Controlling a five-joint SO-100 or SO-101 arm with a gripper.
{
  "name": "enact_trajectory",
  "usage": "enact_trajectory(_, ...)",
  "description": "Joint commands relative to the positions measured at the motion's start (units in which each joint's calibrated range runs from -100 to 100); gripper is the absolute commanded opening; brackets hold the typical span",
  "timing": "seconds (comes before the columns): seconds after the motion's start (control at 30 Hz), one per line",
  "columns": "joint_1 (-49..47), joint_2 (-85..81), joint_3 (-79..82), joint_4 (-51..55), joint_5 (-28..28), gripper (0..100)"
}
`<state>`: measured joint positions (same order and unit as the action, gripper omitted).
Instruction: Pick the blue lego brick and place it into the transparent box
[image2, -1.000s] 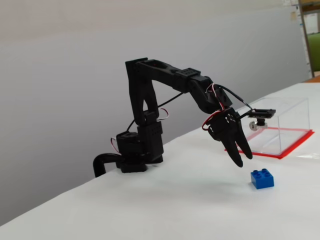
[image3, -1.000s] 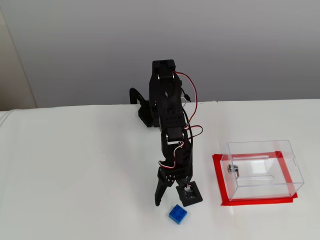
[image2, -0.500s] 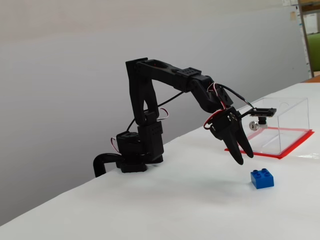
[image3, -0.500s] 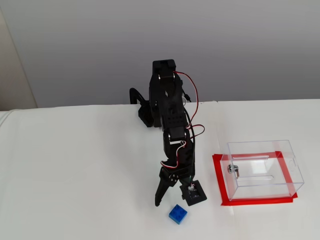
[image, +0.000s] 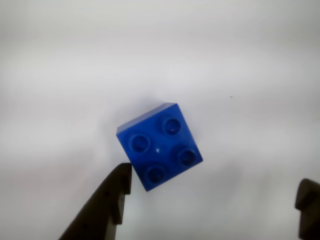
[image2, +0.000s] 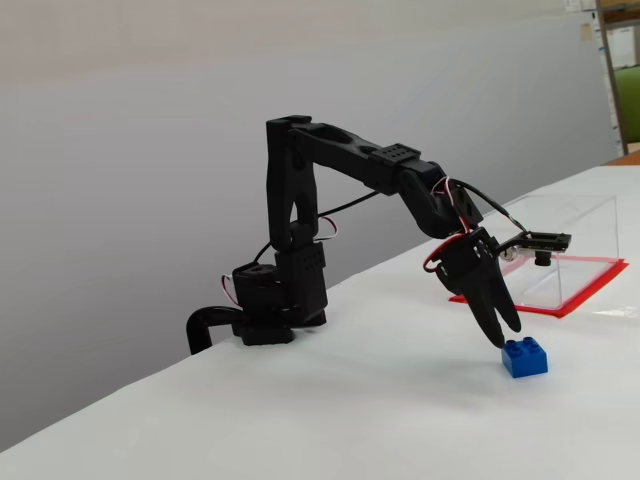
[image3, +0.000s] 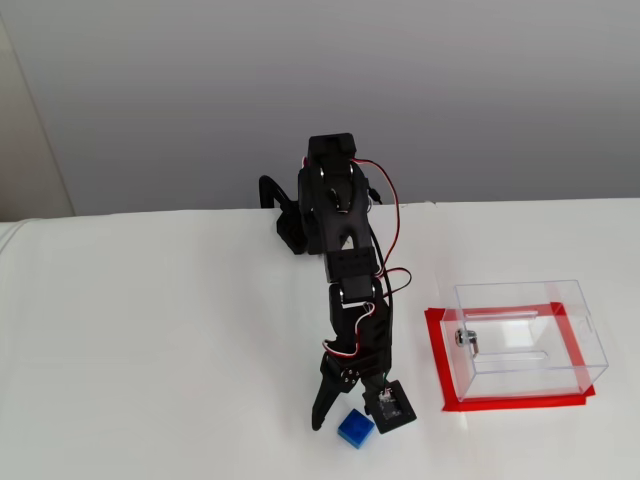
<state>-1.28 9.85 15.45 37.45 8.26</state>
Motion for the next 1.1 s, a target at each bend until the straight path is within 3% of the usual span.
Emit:
enact_trajectory(0.0, 0.9, 1.4, -5.3, 0.4, 0.1, 36)
enact_trajectory(1.07, -0.2, 10.3, -11.3, 0.4, -0.1, 36)
